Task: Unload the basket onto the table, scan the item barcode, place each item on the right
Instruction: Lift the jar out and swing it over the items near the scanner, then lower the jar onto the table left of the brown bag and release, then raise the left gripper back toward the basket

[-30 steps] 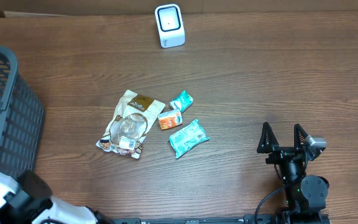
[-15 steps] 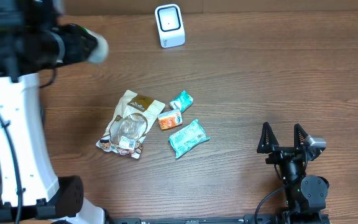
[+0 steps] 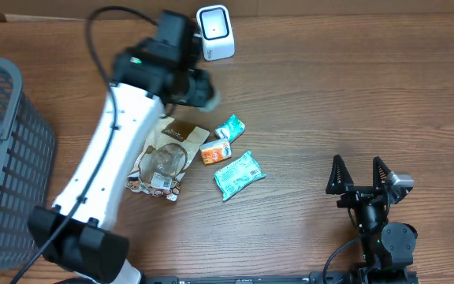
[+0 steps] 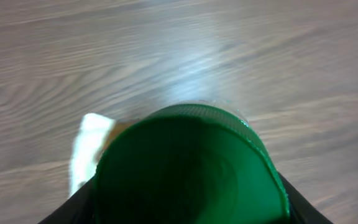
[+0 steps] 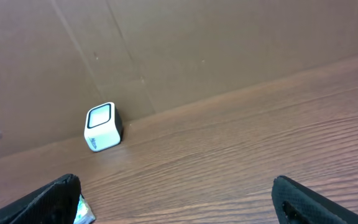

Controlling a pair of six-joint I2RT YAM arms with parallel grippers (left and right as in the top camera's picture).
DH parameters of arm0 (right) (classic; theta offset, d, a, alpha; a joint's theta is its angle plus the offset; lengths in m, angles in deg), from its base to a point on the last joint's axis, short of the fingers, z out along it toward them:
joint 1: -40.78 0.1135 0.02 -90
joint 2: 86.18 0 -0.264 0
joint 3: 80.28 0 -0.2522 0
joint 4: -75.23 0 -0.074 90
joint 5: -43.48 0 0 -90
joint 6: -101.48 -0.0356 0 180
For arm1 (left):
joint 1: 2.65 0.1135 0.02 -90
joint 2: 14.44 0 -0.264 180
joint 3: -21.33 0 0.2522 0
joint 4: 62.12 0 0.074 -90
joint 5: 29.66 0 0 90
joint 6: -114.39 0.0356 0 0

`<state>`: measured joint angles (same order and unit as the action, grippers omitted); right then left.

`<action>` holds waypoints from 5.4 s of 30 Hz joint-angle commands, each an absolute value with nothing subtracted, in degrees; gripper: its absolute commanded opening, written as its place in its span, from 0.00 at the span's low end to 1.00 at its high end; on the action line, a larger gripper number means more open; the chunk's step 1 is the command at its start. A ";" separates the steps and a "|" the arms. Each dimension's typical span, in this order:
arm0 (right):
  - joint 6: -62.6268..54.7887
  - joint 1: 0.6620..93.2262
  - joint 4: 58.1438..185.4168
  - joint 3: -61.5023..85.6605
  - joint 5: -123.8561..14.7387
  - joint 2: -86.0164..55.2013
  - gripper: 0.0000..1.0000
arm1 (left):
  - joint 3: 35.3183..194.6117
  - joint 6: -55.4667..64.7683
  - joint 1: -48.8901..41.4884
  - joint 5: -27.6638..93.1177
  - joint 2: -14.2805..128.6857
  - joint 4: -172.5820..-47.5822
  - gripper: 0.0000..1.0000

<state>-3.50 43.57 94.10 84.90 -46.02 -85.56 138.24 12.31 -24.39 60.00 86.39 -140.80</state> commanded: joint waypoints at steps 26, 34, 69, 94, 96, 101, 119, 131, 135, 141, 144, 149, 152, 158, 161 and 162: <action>-3.24 44.03 93.68 85.46 -45.28 -86.02 1.00 | 138.22 1.84 -25.15 77.07 91.00 -148.47 0.16; -3.24 44.03 93.68 85.49 -45.28 -86.02 1.00 | 133.02 3.53 -1.72 77.71 90.44 -155.58 0.13; -3.24 44.03 93.68 85.49 -45.28 -86.02 1.00 | 113.48 9.43 -6.77 55.39 90.41 -137.79 0.11; -3.24 44.03 93.68 85.46 -45.28 -86.02 1.00 | 106.48 7.94 -9.44 68.24 90.44 -128.76 0.35; -3.24 44.03 93.68 85.46 -45.28 -86.02 1.00 | 106.81 7.94 -9.44 68.27 90.41 -129.13 0.68; -3.24 44.03 93.68 85.46 -45.28 -86.02 1.00 | 111.03 7.85 -9.44 68.27 89.69 -133.41 1.00; -3.24 44.03 93.68 85.46 -45.28 -86.02 1.00 | 137.63 5.65 -3.19 76.88 63.62 -154.03 1.00; -3.24 44.03 93.68 85.46 -45.28 -86.02 1.00 | 137.50 5.30 9.45 77.64 61.24 -159.18 1.00; -3.24 44.03 93.68 85.46 -45.28 -86.02 1.00 | 137.50 5.30 9.42 77.25 61.24 -159.21 1.00; -3.24 44.03 93.68 85.46 -45.28 -86.02 1.00 | 137.50 5.30 9.42 77.25 61.24 -159.21 1.00; -3.24 44.03 93.68 85.46 -45.28 -86.02 1.00 | 137.50 5.30 9.42 77.25 61.24 -159.21 1.00; -3.24 44.03 93.68 85.46 -45.28 -86.02 1.00 | 137.50 5.30 9.42 77.25 61.24 -159.21 1.00; -3.24 44.03 93.68 85.46 -45.28 -86.02 1.00 | 137.50 5.30 9.42 77.25 61.24 -159.21 1.00; -3.24 44.03 93.68 85.49 -45.28 -86.02 1.00 | 137.50 5.30 9.42 77.25 61.24 -159.21 1.00; -3.24 44.03 93.68 85.46 -45.28 -86.02 1.00 | 137.50 5.30 9.42 77.25 61.24 -159.21 1.00; -3.24 44.03 93.68 85.46 -45.28 -86.02 1.00 | 137.50 5.30 9.42 77.25 61.24 -159.21 1.00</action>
<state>-3.50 43.57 94.10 84.87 -46.02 -85.60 137.13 6.30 9.12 76.90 61.85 -159.05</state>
